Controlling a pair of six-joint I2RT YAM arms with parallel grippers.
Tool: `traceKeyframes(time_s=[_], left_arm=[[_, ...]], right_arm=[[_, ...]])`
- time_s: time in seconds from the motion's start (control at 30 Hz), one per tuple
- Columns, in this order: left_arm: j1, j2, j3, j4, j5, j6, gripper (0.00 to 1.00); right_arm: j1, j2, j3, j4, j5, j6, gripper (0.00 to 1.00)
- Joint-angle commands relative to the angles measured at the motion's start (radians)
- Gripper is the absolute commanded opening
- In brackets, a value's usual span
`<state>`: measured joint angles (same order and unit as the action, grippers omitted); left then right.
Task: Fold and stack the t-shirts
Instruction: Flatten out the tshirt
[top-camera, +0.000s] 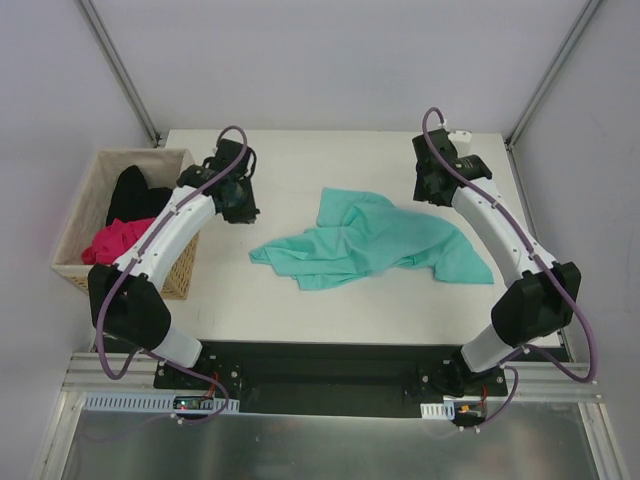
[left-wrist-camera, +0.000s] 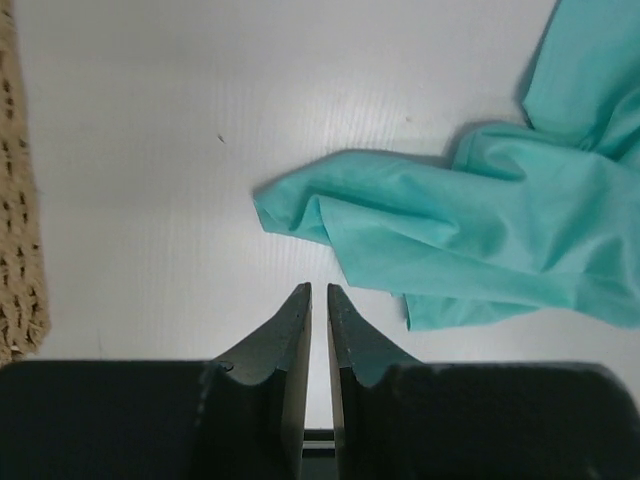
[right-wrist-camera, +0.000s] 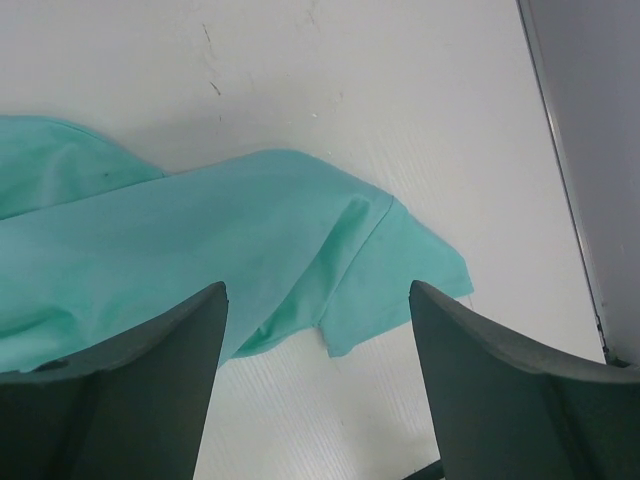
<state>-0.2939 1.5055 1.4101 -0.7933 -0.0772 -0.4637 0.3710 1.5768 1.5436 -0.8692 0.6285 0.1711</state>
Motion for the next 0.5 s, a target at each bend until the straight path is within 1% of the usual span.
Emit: traceKeyframes(time_s=[0.0,0.03,0.13,0.23,0.47], left_arm=[[-0.102,-0.018,-0.054,-0.006,0.016,-0.067,0.11],[-0.143,-0.013,-0.065,-0.006,0.014,-0.075,0.11],[-0.218,0.004,-0.103,-0.006,0.01,-0.105,0.11],[-0.261,0.013,-0.141,-0.006,0.011,-0.138,0.11],[-0.284,0.084,-0.198,0.011,0.057,-0.159,0.14]], right_arm=[[0.005,0.031,0.029,-0.008,-0.038,-0.019,0.77],[0.006,0.035,0.029,-0.008,-0.038,-0.022,0.77],[0.005,0.046,0.036,-0.005,-0.041,-0.036,0.77],[0.006,0.054,0.041,-0.004,-0.047,-0.041,0.77],[0.005,0.065,0.056,-0.002,-0.076,-0.059,0.76]])
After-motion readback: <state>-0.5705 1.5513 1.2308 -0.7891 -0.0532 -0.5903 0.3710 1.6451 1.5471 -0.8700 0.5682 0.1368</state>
